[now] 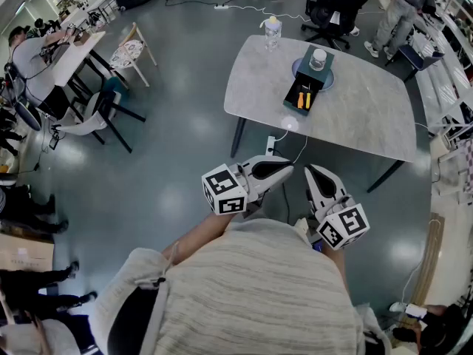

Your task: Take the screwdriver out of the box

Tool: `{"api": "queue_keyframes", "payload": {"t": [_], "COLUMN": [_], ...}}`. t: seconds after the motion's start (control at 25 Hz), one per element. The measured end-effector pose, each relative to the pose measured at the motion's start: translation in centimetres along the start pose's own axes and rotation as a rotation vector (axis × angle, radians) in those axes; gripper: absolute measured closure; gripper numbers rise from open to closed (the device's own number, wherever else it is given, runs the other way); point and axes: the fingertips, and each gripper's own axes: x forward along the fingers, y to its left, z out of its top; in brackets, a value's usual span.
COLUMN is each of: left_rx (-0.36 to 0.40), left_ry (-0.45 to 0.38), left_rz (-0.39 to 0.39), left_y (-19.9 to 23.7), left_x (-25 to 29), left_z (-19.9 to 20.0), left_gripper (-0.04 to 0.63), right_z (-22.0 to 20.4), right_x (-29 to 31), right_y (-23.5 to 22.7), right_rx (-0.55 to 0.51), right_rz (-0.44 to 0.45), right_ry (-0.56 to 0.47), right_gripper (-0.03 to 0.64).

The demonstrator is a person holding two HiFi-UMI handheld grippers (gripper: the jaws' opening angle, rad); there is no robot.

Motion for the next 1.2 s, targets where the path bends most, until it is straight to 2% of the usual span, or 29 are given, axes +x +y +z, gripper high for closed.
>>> {"api": "queue_keyframes", "payload": {"t": [0.4,0.76,1.2], "left_rx": [-0.026,-0.035,-0.029], "left_ry": [0.036,0.072,0.056], "left_rz": [-0.012,0.019,0.053], "left_y": [-0.5,0.2,1.7], "left_x": [1.6,5.6,16.0], "left_z": [-1.5,-3.1,-3.5], "left_gripper": [0.580,0.580,0.580], "right_z": [-0.4,-0.9,1.3], "right_x": [-1.0,-1.6,-4.6], "right_y": [-1.2,-4.2,-13.8], "right_rx": [0.024,0.039,0.037], "right_rz": [-0.004,0.072,0.102], "right_ry": [-0.001,0.027,0.036], "right_gripper": [0.607,0.606,0.606]}}
